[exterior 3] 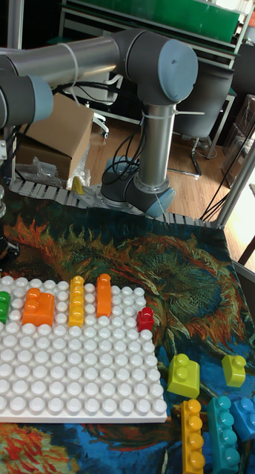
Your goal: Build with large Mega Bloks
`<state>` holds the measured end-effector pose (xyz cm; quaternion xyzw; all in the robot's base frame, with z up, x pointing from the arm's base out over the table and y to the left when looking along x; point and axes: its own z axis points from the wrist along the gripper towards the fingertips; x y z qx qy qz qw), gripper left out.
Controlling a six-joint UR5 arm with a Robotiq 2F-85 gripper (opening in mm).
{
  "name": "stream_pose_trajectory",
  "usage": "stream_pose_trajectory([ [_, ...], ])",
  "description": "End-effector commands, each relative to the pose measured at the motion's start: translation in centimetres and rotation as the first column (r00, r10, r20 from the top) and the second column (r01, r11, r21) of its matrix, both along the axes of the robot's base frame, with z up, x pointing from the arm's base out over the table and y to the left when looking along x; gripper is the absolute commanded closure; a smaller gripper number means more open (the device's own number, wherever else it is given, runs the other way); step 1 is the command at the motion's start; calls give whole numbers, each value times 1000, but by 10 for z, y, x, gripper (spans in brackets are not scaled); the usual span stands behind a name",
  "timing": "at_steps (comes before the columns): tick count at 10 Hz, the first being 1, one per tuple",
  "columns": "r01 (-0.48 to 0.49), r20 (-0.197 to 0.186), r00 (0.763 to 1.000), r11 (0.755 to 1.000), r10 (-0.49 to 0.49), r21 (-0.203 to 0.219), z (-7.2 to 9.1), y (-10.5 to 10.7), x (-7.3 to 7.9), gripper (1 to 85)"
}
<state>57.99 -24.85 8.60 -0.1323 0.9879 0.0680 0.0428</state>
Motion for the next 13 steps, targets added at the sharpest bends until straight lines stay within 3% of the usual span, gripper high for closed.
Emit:
stream_pose_trajectory([
  [1,62,11,998,998,-62,11,7,-2,5,843],
  [3,180,38,983,983,-180,-15,6,61,5,843],
  [4,180,57,983,981,-176,-66,10,51,11,843],
  [6,79,9,997,990,-78,-118,9,38,-3,843],
  [7,14,-18,1000,994,-16,-105,9,43,-10,843],
  [8,-15,-16,1000,996,13,-87,8,49,-13,843],
  [9,14,16,1000,998,-13,-60,-1,77,-20,843],
  [11,154,42,988,984,-151,-84,-11,152,-23,843],
  [12,193,58,981,975,-187,-109,-13,167,-15,843],
  [13,149,45,988,982,-145,-116,-14,167,-19,843],
])
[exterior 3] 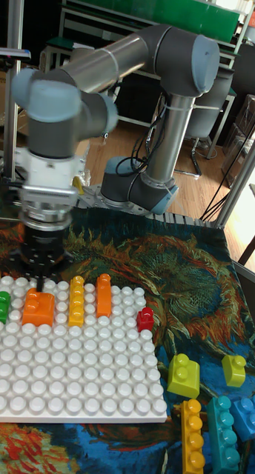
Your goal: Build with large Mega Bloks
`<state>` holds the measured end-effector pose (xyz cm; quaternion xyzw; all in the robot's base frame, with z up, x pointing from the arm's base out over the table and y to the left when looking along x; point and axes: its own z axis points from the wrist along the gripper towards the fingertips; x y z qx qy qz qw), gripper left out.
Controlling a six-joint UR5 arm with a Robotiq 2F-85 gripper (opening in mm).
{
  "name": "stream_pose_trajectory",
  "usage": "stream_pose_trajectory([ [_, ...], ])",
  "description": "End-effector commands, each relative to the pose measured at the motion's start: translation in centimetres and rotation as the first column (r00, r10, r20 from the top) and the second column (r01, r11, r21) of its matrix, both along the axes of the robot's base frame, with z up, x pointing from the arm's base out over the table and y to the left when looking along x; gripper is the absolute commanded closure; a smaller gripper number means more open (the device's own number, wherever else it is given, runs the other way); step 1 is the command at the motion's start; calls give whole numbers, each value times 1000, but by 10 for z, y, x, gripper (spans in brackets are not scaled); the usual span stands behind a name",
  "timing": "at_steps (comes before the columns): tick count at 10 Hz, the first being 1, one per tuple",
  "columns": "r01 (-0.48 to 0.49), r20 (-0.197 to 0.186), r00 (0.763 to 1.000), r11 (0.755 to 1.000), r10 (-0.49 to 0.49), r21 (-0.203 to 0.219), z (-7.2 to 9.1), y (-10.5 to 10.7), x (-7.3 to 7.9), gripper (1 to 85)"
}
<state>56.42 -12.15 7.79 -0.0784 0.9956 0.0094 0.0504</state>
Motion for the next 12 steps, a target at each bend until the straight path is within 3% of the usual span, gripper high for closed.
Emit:
stream_pose_trajectory([
  [1,-29,-8,1000,1000,29,1,-6,44,-10,843],
  [2,-79,-19,997,997,80,7,-6,47,-13,843],
  [5,-150,17,989,989,150,4,-5,49,-5,843],
  [6,-157,26,987,987,156,34,-5,57,-4,843],
  [8,-145,14,989,989,145,33,-2,56,-8,843],
  [10,-80,5,997,995,80,56,9,80,-36,843],
  [11,-50,1,999,997,50,52,18,94,-61,843],
  [12,-47,3,999,998,47,34,26,94,-70,843],
])
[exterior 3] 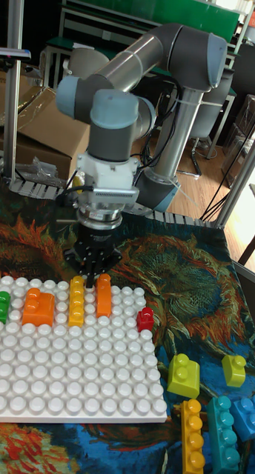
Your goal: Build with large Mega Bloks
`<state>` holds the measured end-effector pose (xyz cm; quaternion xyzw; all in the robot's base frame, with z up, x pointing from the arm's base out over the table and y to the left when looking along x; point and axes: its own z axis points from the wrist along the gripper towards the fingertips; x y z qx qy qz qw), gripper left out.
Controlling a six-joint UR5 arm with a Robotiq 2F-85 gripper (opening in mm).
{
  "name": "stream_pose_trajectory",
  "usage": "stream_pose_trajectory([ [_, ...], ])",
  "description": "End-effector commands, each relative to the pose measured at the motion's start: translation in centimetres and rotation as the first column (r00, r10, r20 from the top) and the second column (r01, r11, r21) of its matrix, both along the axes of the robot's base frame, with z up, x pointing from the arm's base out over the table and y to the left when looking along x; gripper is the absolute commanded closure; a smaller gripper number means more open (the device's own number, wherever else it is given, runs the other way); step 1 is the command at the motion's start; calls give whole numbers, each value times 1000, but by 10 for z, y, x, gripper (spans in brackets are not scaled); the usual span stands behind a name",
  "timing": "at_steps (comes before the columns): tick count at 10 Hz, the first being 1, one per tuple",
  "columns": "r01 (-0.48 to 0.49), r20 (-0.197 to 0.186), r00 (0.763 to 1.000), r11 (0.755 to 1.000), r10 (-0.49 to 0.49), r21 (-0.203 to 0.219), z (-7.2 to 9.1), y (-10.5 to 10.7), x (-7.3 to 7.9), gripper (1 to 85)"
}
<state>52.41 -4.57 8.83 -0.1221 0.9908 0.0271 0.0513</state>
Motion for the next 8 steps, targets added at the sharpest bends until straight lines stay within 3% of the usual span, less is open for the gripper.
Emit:
stream_pose_trajectory([
  [1,17,9,1000,1000,-17,-1,18,13,-24,843],
  [4,-48,15,999,999,48,-16,18,11,-24,843],
  [5,-43,26,999,998,44,-42,11,10,-12,843],
  [8,35,6,999,999,-35,-41,12,41,-2,843],
])
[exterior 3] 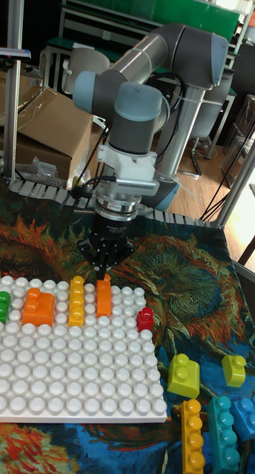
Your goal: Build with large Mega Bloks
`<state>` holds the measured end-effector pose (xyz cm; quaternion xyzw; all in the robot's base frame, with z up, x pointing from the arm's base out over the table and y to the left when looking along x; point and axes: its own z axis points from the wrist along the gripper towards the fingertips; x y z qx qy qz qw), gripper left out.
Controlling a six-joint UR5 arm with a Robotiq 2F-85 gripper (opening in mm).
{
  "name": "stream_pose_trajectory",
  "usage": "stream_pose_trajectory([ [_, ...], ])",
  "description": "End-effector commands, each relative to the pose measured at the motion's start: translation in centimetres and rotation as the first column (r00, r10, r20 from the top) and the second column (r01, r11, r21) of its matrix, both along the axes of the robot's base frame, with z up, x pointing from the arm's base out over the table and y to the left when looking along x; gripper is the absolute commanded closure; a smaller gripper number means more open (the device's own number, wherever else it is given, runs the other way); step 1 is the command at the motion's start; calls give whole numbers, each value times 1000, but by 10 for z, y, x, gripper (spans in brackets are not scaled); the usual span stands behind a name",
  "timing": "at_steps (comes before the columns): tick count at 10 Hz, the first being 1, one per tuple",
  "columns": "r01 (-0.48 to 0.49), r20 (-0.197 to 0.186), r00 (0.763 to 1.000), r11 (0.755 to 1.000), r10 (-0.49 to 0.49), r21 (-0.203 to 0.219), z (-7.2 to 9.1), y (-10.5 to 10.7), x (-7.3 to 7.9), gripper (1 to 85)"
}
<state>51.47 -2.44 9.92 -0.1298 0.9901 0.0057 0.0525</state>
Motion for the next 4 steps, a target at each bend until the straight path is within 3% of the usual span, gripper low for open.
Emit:
stream_pose_trajectory([
  [1,77,-8,997,997,-77,-20,2,16,6,843],
  [2,154,-26,988,987,-155,-38,4,11,1,843],
  [3,157,-24,987,986,-159,-58,5,4,1,843],
  [4,151,-23,988,988,-152,-38,6,9,2,843],
])
